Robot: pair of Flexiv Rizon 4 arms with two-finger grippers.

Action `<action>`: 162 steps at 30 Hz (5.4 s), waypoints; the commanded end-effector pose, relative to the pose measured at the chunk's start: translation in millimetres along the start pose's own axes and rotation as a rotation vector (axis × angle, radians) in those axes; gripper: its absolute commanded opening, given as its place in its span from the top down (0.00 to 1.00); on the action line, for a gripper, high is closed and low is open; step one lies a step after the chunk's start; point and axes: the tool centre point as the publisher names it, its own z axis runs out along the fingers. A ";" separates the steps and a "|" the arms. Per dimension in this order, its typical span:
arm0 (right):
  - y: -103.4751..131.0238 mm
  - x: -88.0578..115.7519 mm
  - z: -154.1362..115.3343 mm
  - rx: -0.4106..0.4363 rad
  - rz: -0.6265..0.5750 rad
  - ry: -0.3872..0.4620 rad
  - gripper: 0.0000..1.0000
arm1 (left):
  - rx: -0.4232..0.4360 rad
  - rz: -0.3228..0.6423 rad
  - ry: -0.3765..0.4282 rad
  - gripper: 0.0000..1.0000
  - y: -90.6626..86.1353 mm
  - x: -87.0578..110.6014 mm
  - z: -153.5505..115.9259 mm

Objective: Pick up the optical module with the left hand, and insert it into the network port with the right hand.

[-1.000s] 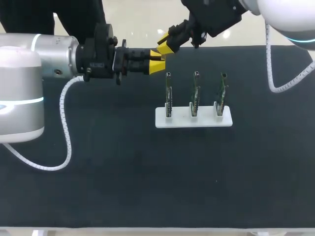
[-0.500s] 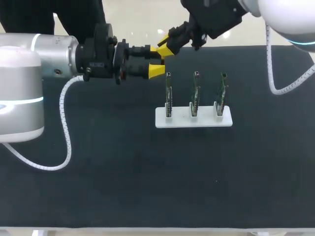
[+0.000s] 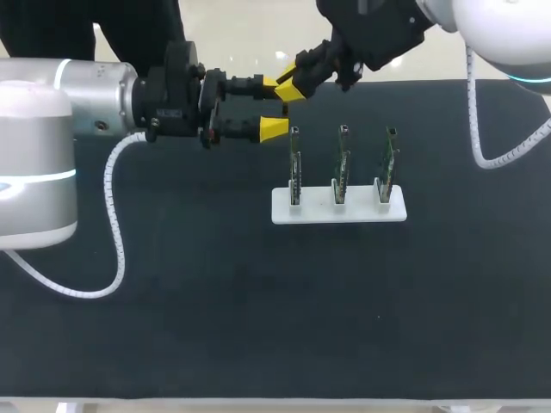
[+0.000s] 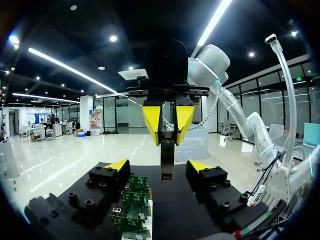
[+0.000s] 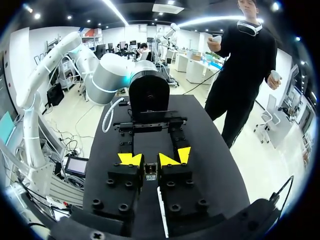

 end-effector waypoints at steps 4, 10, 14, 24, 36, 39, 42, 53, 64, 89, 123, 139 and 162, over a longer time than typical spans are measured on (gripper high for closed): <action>0.6 4.7 -5.3 0.001 -0.003 0.001 1.00 | -0.001 0.001 -0.001 0.00 0.0 0.6 0.2; -1.5 8.4 -10.7 -0.006 -0.009 0.005 1.00 | -0.001 0.001 -0.001 0.00 0.0 0.6 0.2; -3.4 11.4 -13.9 -0.009 -0.015 0.007 1.00 | -0.004 0.001 -0.001 0.00 0.5 0.7 0.1; -10.7 20.5 -23.1 -0.016 -0.028 0.009 1.00 | -0.035 0.007 0.060 0.00 3.2 2.7 -7.9; -14.2 27.3 -30.1 -0.020 -0.035 0.003 1.00 | 0.033 0.007 0.314 0.00 1.7 16.0 -60.9; -15.0 28.6 -31.5 -0.018 -0.037 0.003 1.00 | 0.043 0.006 0.397 0.00 2.8 19.8 -75.6; -16.1 29.4 -32.6 -0.021 -0.040 0.002 1.00 | 0.037 0.009 0.443 0.00 4.8 21.2 -86.4; -19.2 30.7 -35.1 -0.023 -0.044 0.003 1.00 | 0.069 0.016 0.576 0.00 15.5 22.6 -111.9; -40.7 41.6 -43.9 -0.037 -0.061 0.001 1.00 | 0.069 0.016 0.576 0.00 15.5 22.6 -111.9; -109.0 119.7 -60.9 -0.072 -0.106 -0.015 1.00 | 0.069 0.016 0.576 0.00 15.5 22.6 -111.9; -96.7 165.3 -58.0 -0.109 -0.103 0.031 1.00 | 0.069 0.016 0.576 0.00 15.5 22.6 -111.9; -100.5 169.5 -54.4 -0.112 -0.103 0.024 1.00 | 0.069 0.016 0.576 0.00 15.5 22.6 -111.9; -98.0 165.8 -53.9 -0.114 -0.089 0.032 1.00 | 0.069 0.016 0.576 0.00 15.5 22.6 -111.9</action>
